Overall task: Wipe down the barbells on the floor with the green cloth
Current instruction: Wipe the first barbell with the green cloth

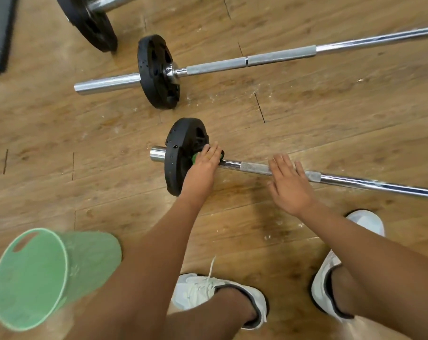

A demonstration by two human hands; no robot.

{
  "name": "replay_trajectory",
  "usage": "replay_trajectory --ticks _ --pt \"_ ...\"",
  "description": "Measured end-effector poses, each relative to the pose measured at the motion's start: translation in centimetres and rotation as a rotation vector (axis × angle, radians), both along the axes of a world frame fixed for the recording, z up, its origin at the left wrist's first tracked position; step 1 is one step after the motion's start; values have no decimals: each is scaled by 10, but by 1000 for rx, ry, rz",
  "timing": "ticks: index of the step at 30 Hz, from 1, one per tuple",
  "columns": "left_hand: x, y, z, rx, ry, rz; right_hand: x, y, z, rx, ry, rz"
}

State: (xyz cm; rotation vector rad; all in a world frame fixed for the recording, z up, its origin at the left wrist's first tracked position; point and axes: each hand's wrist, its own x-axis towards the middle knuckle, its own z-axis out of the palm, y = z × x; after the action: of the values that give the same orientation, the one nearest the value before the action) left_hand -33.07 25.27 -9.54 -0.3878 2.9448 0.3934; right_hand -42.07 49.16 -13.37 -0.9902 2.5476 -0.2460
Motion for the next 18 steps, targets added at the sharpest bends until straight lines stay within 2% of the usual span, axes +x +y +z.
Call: replay_trajectory --ticks 2,5,11,15,18 --pt "1 2 -10 67 17 55 -1 3 -2 -13 12 17" --pt "-10 5 -11 199 127 256 -4 5 -1 -9 16 26" --pt "-11 17 -14 97 135 303 -5 1 0 -10 -16 1" --pt "7 27 -14 124 180 399 0 1 -1 -19 -10 -1" --pt "5 23 -13 127 151 389 8 2 -3 -49 12 -19"
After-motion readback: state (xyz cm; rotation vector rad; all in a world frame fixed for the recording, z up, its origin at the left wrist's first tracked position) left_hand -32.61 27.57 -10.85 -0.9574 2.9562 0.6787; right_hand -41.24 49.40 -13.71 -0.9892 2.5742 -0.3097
